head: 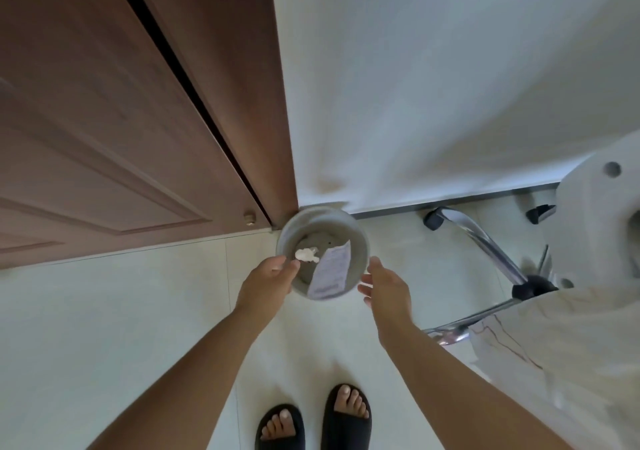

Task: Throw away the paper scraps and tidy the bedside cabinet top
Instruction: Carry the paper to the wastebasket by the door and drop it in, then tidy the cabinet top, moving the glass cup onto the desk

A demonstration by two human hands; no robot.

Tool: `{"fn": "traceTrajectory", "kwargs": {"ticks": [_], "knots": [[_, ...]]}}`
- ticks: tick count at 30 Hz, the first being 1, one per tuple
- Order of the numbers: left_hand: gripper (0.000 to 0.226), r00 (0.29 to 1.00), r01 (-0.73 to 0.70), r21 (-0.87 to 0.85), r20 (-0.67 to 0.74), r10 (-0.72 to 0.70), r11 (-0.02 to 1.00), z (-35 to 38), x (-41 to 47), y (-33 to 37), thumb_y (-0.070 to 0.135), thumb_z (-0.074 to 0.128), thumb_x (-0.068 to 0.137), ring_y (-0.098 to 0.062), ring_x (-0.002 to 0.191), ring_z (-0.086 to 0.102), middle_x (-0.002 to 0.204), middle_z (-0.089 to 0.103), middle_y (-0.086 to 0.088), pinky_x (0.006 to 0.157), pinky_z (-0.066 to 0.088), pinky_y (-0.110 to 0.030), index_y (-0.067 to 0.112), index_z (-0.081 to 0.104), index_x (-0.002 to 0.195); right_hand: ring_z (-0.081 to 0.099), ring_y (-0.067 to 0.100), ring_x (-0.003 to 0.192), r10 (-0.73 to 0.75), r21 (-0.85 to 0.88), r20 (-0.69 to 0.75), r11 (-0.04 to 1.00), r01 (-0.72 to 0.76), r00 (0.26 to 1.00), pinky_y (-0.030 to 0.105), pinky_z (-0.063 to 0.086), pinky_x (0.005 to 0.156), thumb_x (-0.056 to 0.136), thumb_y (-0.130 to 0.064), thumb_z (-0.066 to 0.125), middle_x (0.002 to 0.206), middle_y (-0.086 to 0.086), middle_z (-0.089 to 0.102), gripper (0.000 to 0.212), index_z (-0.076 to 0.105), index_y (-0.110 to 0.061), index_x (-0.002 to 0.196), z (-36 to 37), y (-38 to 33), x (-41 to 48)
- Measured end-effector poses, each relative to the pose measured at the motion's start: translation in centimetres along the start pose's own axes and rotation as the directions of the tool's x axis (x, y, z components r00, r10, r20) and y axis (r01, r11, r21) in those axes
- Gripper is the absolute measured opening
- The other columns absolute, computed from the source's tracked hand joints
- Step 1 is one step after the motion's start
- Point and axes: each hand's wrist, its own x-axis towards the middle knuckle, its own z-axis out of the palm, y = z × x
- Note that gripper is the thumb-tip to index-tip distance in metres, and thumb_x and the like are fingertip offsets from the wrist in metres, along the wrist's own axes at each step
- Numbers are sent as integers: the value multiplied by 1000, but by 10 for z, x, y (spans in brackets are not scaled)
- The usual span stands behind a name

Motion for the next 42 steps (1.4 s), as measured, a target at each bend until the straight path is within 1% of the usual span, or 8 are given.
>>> {"fn": "traceTrajectory", "kwargs": {"ticks": [4,7,10,13,17,24,28,42], "knots": [[47,999,30,141,10,-32,990,-22,-27,11,51,46,79,-26,105,60,112,66,-3,95,48,-41,22,61,114,63,24,92,-54,-80,27,995,56,998,46,49,88,91,-45,44,87,-2,66,31,63,-22,84,-14,-16,-24],[47,999,2,349,-41,13,937,-41,-57,25,45,46,90,-21,116,55,130,58,1,93,42,-32,22,52,130,57,19,102,-221,-308,83,922,236,972,31,41,84,95,-39,42,114,-2,64,34,58,-20,118,-33,-41,-56],[52,986,-86,528,-78,149,845,-64,-94,59,50,42,91,-17,122,50,141,46,5,96,43,-33,28,43,137,44,19,126,-512,-616,185,605,505,839,32,34,99,96,-39,41,138,1,49,44,44,-19,135,-57,-77,-89],[55,918,-189,677,-136,373,711,-88,-143,108,55,38,89,-15,127,46,145,44,10,100,41,-33,32,43,139,32,24,139,-719,-795,264,215,567,643,35,23,110,93,-49,38,149,5,39,62,32,-15,144,-82,-121,-126],[61,712,-315,764,-203,673,563,-118,-218,173,55,36,78,-23,109,63,125,65,2,88,50,-38,23,64,122,23,23,141,-811,-808,284,85,583,511,37,11,112,86,-57,42,151,6,36,74,31,-14,145,-123,-185,-187],[56,484,-429,854,-60,873,296,-158,-330,261,50,43,79,-24,112,64,120,69,-4,94,36,-36,18,67,119,26,24,137,-917,-853,123,98,513,380,35,7,112,92,-58,25,145,5,45,67,39,-14,141,-199,-273,-313],[58,349,-437,885,1,937,161,-177,-387,314,53,33,86,-24,118,59,122,67,-2,93,48,-42,21,62,126,26,24,140,-970,-891,17,95,443,242,38,15,112,90,-55,35,147,5,42,65,38,-15,142,-244,-304,-387],[56,-165,-617,715,290,943,-328,-94,-606,406,50,39,82,-26,102,65,113,70,-6,86,47,-39,16,65,118,20,21,144,-899,-888,-432,438,138,72,35,6,112,92,-59,27,154,2,30,69,25,-18,147,-434,-247,-583]]}}
